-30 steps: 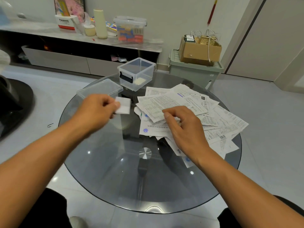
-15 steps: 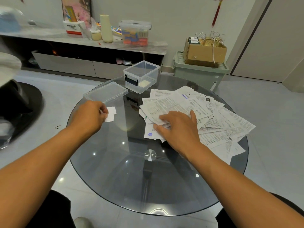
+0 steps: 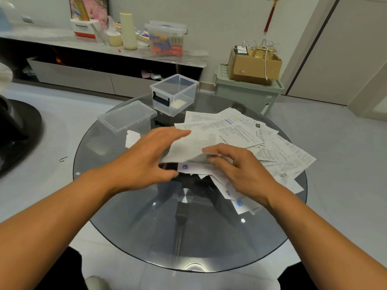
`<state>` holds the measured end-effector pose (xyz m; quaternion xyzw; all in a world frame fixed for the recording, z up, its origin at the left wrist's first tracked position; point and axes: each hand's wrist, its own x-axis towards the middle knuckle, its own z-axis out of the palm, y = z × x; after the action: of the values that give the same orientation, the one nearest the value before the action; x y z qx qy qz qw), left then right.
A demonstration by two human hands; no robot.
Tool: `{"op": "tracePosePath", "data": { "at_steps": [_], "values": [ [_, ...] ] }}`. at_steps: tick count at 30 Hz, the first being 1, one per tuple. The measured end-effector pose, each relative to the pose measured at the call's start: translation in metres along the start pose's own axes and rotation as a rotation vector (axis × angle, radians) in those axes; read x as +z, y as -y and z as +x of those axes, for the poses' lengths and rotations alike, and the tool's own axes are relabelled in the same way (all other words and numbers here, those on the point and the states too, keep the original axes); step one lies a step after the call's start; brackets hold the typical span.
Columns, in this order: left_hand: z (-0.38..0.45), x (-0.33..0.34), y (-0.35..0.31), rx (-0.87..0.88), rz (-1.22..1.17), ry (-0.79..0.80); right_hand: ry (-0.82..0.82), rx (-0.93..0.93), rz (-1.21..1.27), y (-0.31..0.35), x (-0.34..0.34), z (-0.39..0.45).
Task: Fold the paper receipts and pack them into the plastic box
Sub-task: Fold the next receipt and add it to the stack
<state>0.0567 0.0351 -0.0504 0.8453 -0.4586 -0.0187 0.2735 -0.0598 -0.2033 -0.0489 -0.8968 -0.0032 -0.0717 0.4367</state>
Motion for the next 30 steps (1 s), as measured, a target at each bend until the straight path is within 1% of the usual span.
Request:
{"op": "tracePosePath", "data": {
  "at_steps": [2,5,7,10,13,15,17,19,21,22,23,25,28,30],
  "values": [
    [-0.001,0.002,0.005,-0.008,0.024,0.124,0.087,0.013,0.006,0.000,-0.008,-0.009],
    [-0.001,0.004,0.005,0.028,0.041,0.213,0.123,0.055,0.026,0.002,-0.015,-0.022],
    [-0.003,0.007,-0.002,-0.004,-0.019,0.207,0.123,0.069,0.039,0.001,-0.015,-0.027],
    [-0.006,0.017,-0.011,-0.149,-0.238,0.195,0.108,0.130,0.059,0.001,-0.008,-0.030],
    [-0.004,0.026,-0.016,-0.214,-0.427,0.156,0.013,0.182,0.037,0.000,0.006,-0.031],
    [-0.002,0.028,-0.015,-0.252,-0.456,0.082,-0.061,0.202,0.014,-0.001,0.015,-0.027],
    [-0.002,0.032,-0.014,-0.293,-0.406,0.019,-0.106,0.226,-0.037,0.000,0.021,-0.022],
    [-0.002,0.034,-0.014,-0.303,-0.296,-0.011,-0.127,0.245,-0.143,0.000,0.023,-0.019],
    [-0.002,0.033,-0.014,-0.261,-0.164,-0.044,-0.152,0.256,-0.266,0.001,0.022,-0.019],
    [-0.003,0.031,-0.013,-0.212,-0.080,-0.054,-0.167,0.263,-0.307,0.001,0.021,-0.018],
    [-0.003,0.030,-0.010,-0.146,0.018,-0.044,-0.177,0.275,-0.328,0.001,0.020,-0.018],
    [-0.004,0.027,-0.008,-0.030,0.169,0.038,-0.184,0.288,-0.316,0.001,0.019,-0.016],
    [-0.005,0.028,-0.010,-0.011,0.207,0.170,-0.178,0.328,-0.193,-0.003,0.017,-0.013],
    [-0.005,0.028,-0.010,-0.011,0.213,0.193,-0.162,0.347,-0.093,-0.003,0.015,-0.013]
  ]
}}
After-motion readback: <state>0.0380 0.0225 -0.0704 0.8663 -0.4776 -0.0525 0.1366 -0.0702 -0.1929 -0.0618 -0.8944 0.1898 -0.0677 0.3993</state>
